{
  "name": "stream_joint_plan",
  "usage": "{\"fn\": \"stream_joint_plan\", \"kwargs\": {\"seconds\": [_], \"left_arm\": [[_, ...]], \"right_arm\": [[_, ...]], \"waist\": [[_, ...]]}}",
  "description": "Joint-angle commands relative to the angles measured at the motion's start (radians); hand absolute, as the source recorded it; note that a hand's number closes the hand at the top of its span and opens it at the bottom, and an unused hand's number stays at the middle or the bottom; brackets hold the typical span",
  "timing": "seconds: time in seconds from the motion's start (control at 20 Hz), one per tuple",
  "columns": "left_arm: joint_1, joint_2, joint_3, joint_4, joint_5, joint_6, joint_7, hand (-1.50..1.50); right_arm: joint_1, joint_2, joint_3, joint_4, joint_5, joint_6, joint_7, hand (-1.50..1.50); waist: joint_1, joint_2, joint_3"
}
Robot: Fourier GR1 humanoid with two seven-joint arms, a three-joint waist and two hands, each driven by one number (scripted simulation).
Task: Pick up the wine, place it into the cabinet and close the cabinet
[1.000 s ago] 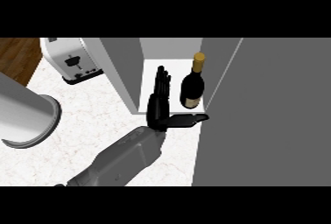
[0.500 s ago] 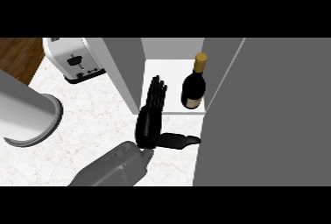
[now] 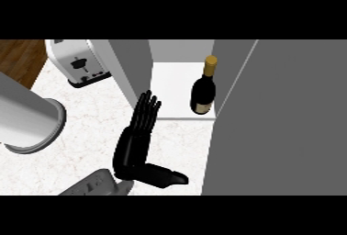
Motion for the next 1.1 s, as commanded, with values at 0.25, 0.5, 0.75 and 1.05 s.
{"fn": "stream_joint_plan", "kwargs": {"seconds": [0.25, 0.5, 0.75, 1.05], "left_arm": [[0.196, 0.257, 0.03, -0.323, -0.04, -0.093, 0.037, 1.5], [0.303, 0.387, 0.102, -0.405, -0.006, -0.173, 0.033, 1.5], [0.407, 0.508, 0.209, -0.432, 0.042, -0.275, 0.009, 1.5], [0.57, 0.61, 0.297, -0.483, 0.072, -0.376, -0.084, -1.5]], "right_arm": [[0.088, -0.064, 0.084, -0.096, -0.073, 0.146, 0.009, 1.5], [0.051, -0.087, 0.104, -0.128, -0.218, 0.14, 0.137, 1.5], [0.086, -0.012, 0.312, -0.151, -0.103, 0.126, 0.117, 1.5], [-0.043, 0.091, 0.615, -0.141, 0.044, -0.015, 0.276, 1.5]], "waist": [[0.001, -0.002, 0.0], [0.003, -0.001, -0.001], [0.005, -0.002, -0.002], [0.019, -0.009, -0.003]]}}
